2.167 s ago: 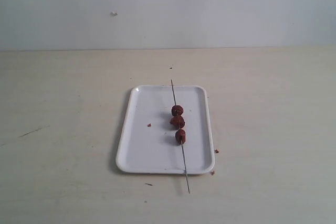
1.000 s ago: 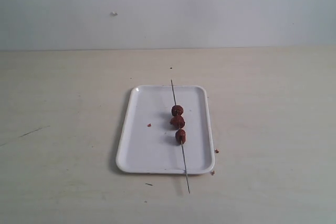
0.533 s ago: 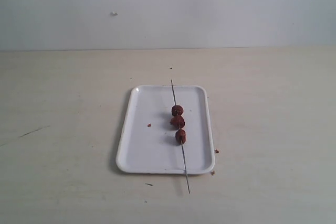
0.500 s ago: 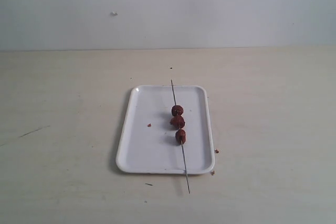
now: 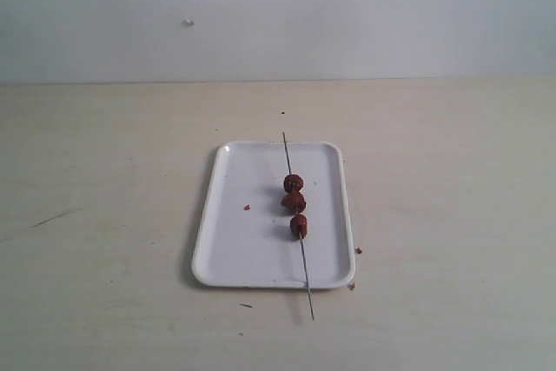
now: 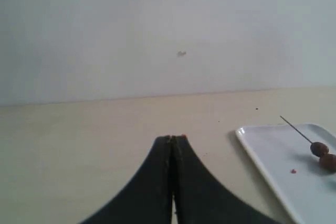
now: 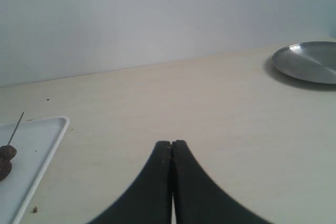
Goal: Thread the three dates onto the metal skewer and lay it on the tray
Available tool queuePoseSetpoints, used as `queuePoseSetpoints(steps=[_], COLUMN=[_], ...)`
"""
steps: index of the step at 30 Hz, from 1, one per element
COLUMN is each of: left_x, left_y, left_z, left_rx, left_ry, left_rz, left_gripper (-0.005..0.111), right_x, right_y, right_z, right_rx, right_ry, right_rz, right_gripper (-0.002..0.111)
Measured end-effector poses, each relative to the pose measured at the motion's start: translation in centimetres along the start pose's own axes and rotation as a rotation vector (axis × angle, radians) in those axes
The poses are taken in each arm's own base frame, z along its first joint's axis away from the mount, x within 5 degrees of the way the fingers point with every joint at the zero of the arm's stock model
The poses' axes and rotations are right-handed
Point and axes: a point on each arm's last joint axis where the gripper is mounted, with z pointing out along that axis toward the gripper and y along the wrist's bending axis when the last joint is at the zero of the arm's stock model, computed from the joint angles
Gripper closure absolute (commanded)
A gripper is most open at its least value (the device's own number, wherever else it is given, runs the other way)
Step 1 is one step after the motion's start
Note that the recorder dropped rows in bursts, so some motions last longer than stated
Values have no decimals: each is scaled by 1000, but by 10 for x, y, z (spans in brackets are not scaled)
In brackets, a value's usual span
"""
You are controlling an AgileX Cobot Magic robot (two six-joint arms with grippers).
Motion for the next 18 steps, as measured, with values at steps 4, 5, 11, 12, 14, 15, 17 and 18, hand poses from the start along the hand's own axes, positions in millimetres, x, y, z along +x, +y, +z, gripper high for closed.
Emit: queuePoseSetpoints(steps=[4, 5, 11, 12, 14, 15, 17, 18], left_x=[2, 2, 10, 12, 17, 18, 20, 21], left_y=[4, 5, 15, 16, 17, 18, 18, 18], left_z=[0, 0, -2, -3, -4, -4, -5, -5], left_rx=[-66, -91, -250, -268, -300, -308, -317, -319], left_ry=[8, 10, 89, 106, 155, 170, 189, 194], left_rz=[-28, -38, -64, -68, -77, -79, -83, -84], left_gripper=[107, 107, 107, 107, 107, 107, 107, 107], right_x=[0, 0, 0, 0, 0, 0, 0, 0], right_y=[0, 0, 0, 0, 0, 0, 0, 0], right_z=[0, 0, 0, 0, 0, 0, 0, 0], right_rx=[0, 0, 0, 0, 0, 0, 0, 0], right_ry=[0, 0, 0, 0, 0, 0, 1, 1], right_rz=[0, 0, 0, 0, 0, 0, 0, 0], right_gripper=[108, 108, 108, 108, 108, 108, 108, 108])
